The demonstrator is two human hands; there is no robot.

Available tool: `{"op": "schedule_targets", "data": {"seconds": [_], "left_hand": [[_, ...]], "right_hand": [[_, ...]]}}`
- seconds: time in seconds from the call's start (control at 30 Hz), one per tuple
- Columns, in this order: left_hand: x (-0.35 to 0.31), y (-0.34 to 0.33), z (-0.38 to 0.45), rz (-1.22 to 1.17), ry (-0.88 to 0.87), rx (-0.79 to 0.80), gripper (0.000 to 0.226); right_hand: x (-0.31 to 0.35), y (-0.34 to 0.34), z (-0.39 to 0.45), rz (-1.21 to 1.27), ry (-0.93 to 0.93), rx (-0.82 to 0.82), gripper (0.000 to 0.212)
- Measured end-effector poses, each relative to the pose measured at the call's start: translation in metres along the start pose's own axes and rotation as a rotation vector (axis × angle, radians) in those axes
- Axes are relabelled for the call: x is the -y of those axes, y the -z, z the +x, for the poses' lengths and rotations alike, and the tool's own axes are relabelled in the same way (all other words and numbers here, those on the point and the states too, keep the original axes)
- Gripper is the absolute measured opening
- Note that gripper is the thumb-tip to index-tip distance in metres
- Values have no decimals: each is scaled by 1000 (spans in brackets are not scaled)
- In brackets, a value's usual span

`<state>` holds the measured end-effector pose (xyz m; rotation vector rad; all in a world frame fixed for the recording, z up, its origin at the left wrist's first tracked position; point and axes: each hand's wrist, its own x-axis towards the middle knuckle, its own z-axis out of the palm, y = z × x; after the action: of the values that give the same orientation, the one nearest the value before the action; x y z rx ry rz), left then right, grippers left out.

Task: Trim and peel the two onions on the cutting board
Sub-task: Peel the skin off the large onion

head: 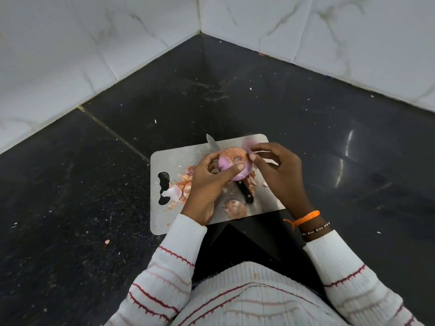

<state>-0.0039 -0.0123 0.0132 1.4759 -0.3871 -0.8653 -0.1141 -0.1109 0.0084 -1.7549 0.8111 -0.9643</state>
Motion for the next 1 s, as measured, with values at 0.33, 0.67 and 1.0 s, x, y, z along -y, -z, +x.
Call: {"op": "schedule_targets", "data": {"seconds": [0.33, 0.67, 1.0], "left_hand": [[5, 2, 3, 103, -64, 5, 39], [7, 3, 5, 149, -62, 15, 40], [13, 2, 7, -19, 80, -31, 66]], "right_hand": [[2, 1, -2, -54, 67, 53, 18], [-5, -4, -3, -109, 71, 45, 16], [-7, -3, -4, -27, -9, 79, 17]]}}
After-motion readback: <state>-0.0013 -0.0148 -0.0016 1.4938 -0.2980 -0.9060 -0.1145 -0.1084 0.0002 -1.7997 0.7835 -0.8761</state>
